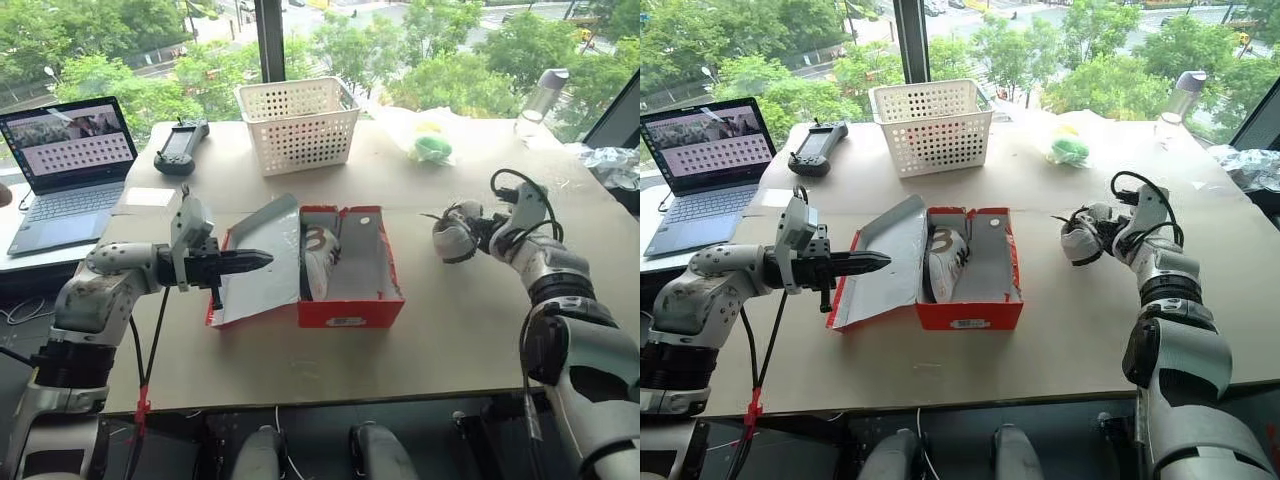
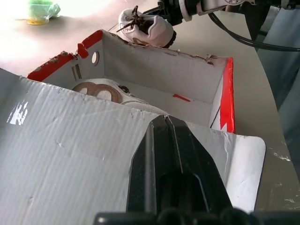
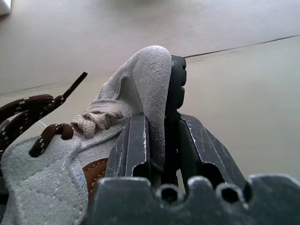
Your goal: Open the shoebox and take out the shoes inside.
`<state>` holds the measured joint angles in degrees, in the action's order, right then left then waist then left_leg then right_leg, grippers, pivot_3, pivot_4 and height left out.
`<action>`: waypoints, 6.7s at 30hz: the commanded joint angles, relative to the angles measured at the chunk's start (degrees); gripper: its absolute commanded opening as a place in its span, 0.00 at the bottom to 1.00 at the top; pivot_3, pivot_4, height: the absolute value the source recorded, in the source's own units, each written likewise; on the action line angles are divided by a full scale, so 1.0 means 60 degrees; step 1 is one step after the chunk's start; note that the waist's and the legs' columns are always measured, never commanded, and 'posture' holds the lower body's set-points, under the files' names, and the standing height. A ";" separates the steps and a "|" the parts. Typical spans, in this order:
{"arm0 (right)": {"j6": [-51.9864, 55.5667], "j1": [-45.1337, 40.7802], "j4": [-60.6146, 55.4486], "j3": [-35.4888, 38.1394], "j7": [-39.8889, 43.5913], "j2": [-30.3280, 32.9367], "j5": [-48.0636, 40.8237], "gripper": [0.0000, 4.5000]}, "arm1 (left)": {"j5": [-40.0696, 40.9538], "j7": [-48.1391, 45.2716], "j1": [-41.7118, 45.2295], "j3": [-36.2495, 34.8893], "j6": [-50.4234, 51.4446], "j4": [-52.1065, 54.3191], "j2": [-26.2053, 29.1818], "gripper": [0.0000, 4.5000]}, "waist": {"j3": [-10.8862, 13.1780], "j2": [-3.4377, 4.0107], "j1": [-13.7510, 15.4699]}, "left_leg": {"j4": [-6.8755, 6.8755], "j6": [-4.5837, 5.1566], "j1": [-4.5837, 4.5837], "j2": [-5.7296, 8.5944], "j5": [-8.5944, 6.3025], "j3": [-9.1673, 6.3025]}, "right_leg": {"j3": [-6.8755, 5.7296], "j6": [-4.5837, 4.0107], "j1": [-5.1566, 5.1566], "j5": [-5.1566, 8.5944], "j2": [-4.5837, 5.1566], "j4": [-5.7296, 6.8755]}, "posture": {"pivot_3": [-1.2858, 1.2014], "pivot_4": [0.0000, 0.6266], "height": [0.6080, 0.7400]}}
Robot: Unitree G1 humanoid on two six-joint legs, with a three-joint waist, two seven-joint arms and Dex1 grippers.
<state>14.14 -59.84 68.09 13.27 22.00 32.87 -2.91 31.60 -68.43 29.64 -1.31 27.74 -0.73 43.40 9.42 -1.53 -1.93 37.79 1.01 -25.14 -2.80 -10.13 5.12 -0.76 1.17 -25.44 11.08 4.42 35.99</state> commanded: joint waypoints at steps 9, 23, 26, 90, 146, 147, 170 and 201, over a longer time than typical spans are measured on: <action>-0.0118 0.0601 0.0834 -0.2000 -0.0482 0.0657 0.1843 0.68 | 0.0052 0.0031 0.0108 -0.0191 -0.0048 0.0281 -0.0020 0.00 | -0.0032 -0.0051 0.0168 | 0.0000 0.0000 0.0046 0.0003 -0.0002 -0.0020 | 0.0005 -0.0042 0.0070 0.0028 0.0000 -0.0032 | 0.52 0.24 0.95; -0.0376 0.0342 0.0545 -0.1841 -0.0877 0.1433 0.1945 0.83 | 0.0064 0.0034 0.0019 -0.0280 -0.0008 0.0407 0.0074 0.00 | -0.0034 -0.0054 0.0218 | -0.0006 0.0001 0.0080 0.0005 -0.0002 -0.0019 | 0.0016 -0.0022 0.0093 0.0042 -0.0001 -0.0029 | 0.52 0.24 0.95; -0.0329 0.0037 -0.0024 -0.2044 -0.0494 0.1904 0.2122 0.83 | 0.0071 0.0046 0.0015 -0.0307 0.0005 0.0434 0.0102 0.00 | -0.0033 -0.0052 0.0252 | -0.0007 0.0001 0.0063 0.0009 -0.0002 -0.0018 | 0.0019 -0.0023 0.0076 0.0041 0.0006 -0.0027 | 0.52 0.24 0.95; 1.0121 0.0893 -0.9990 -0.4295 0.1327 -0.2754 -0.3412 0.83 | 0.0104 0.0431 -0.0324 -0.0364 0.0258 0.0921 -0.0005 0.00 | 0.0001 0.0009 0.0119 | 0.0012 0.0015 -0.0066 -0.0007 -0.0005 0.0003 | 0.0033 -0.0016 -0.0090 -0.0029 -0.0022 0.0031 | 0.52 0.24 0.95; 1.1823 -0.0193 -1.1384 -0.0869 0.0851 -0.2694 -0.5042 0.00 | -0.0149 0.0252 0.0148 -0.0127 0.0200 0.0549 -0.0089 0.00 | -0.0011 0.0006 0.0138 | -0.0015 0.0014 -0.0124 -0.0009 -0.0011 -0.0016 | 0.0013 -0.0028 -0.0137 -0.0017 -0.0021 0.0011 | 0.52 0.24 0.95; 1.1864 -0.0249 -1.1465 -0.0809 0.0845 -0.2628 -0.5056 0.00 | -0.0153 0.0253 0.0155 -0.0116 0.0195 0.0543 -0.0093 0.00 | -0.0011 0.0006 0.0140 | -0.0013 0.0014 -0.0124 -0.0009 -0.0010 -0.0016 | 0.0013 -0.0027 -0.0137 -0.0017 -0.0021 0.0011 | 0.52 0.24 0.95; 0.8491 0.2173 -1.0896 -0.0421 -0.1308 0.2787 -0.1108 0.00 | -0.0159 0.0289 0.0133 0.0017 0.0220 0.0568 -0.0354 0.00 | 0.0001 0.0008 0.0104 | -0.0010 0.0028 -0.0132 0.0004 -0.0019 -0.0001 | 0.0034 -0.0013 -0.0142 -0.0013 -0.0017 -0.0003 | 0.52 0.24 0.95; 0.8306 0.3776 -1.0239 0.0580 -0.1809 0.0866 -0.1163 0.67 | 0.0038 0.0014 0.0064 -0.0132 -0.0198 0.1296 -0.0528 0.00 | 0.0001 0.0007 0.0189 | 0.0010 0.0031 -0.0099 0.0008 -0.0016 0.0000 | 0.0054 0.0017 -0.0110 -0.0012 -0.0022 0.0011 | 0.52 0.24 0.95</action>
<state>65.37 -35.93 6.60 15.16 11.60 36.92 -10.33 30.93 -68.35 29.60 -0.60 27.59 5.49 40.12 9.43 -1.48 -0.79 37.84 1.20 -25.72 -2.75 -10.22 5.12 -0.43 1.28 -26.10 11.01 4.29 36.06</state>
